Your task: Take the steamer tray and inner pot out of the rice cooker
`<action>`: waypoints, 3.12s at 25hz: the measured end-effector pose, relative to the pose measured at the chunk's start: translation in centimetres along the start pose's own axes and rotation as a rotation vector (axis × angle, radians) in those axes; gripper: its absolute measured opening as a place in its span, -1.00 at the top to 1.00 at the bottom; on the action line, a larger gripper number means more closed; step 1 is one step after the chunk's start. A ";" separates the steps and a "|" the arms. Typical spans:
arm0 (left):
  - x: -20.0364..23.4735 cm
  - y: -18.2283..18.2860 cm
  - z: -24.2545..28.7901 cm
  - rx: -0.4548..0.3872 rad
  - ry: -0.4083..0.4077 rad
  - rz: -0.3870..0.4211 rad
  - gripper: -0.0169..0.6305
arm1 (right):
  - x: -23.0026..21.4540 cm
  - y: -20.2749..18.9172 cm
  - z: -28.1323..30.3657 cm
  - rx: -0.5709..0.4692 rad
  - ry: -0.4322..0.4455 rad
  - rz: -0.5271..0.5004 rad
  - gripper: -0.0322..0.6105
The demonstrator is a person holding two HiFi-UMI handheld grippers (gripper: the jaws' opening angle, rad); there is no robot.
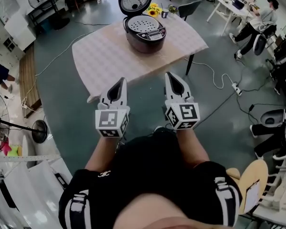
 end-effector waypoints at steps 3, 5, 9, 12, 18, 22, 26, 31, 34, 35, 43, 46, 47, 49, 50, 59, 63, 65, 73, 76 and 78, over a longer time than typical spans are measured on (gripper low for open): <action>0.6 -0.2 0.6 -0.009 0.000 0.005 0.94 | 0.0 0.3 0.9 -0.015 0.002 0.002 0.90; 1.1 -0.5 1.4 -0.006 0.003 0.006 0.94 | -0.4 0.3 1.9 -0.017 0.003 0.003 0.90; 2.0 -1.0 3.7 0.006 0.019 0.014 0.94 | -1.7 -0.1 4.5 -0.010 0.022 0.008 0.90; 2.6 -1.5 6.1 0.018 0.037 0.022 0.94 | -3.4 -0.3 7.0 -0.013 0.038 0.017 0.90; 3.9 -2.2 14.4 0.053 0.079 0.024 0.94 | -9.0 0.1 14.3 -0.014 0.078 0.018 0.90; 4.8 -1.8 21.8 0.070 0.117 0.023 0.94 | -14.2 1.4 20.5 -0.002 0.110 0.035 0.90; 5.9 -0.9 29.1 0.089 0.168 0.023 0.94 | -19.3 3.2 27.2 0.008 0.159 0.039 0.90; 7.6 0.1 36.7 0.111 0.215 0.016 0.94 | -24.1 5.1 34.7 0.019 0.202 0.054 0.90; 8.1 0.1 39.8 0.132 0.242 0.003 0.94 | -26.3 5.2 37.7 0.040 0.229 0.065 0.90; 8.2 0.0 40.7 0.138 0.251 0.000 0.94 | -26.9 5.1 38.5 0.048 0.238 0.068 0.90; 10.1 -0.8 45.0 0.183 0.281 -0.005 0.94 | -29.5 4.7 44.2 0.082 0.253 0.092 0.90; 11.4 -0.9 45.9 0.177 0.287 -0.009 0.94 | -29.5 4.5 45.7 0.087 0.254 0.095 0.90; 11.8 -0.9 46.1 0.173 0.291 -0.010 0.94 | -29.5 4.4 46.1 0.088 0.255 0.094 0.90; 12.7 -1.0 46.5 0.167 0.294 -0.008 0.94 | -29.3 4.3 47.0 0.089 0.259 0.088 0.90; 13.1 -1.1 46.7 0.167 0.293 -0.008 0.94 | -29.1 4.3 47.4 0.088 0.260 0.085 0.90; 16.2 -1.4 47.7 0.160 0.308 -0.018 0.94 | -28.6 4.7 50.7 0.078 0.260 0.070 0.90; 17.4 -1.5 48.3 0.139 0.291 -0.002 0.63 | -28.2 4.8 51.9 0.054 0.305 0.060 0.83; 18.0 -1.6 48.9 0.136 0.269 -0.011 -0.23 | -27.8 4.5 52.8 0.082 0.353 0.051 0.06; 20.0 -4.1 49.8 0.257 0.289 -0.114 -0.27 | -28.7 2.8 55.3 0.231 0.337 -0.041 -0.06; 20.4 -4.9 50.1 0.301 0.288 -0.149 -0.27 | -29.3 2.2 55.9 0.284 0.327 -0.059 -0.06; 20.7 -5.8 50.5 0.348 0.278 -0.178 -0.27 | -29.6 1.5 56.6 0.331 0.324 -0.069 -0.06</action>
Point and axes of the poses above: the fingertips, and each gripper's own axes: z forward along the fingers, x to its left, y out of its top, the point moved 7 cm from there along -z, backward along the fingers, and after that the axes turned 12 degrees about z, right-handed, at the moved point
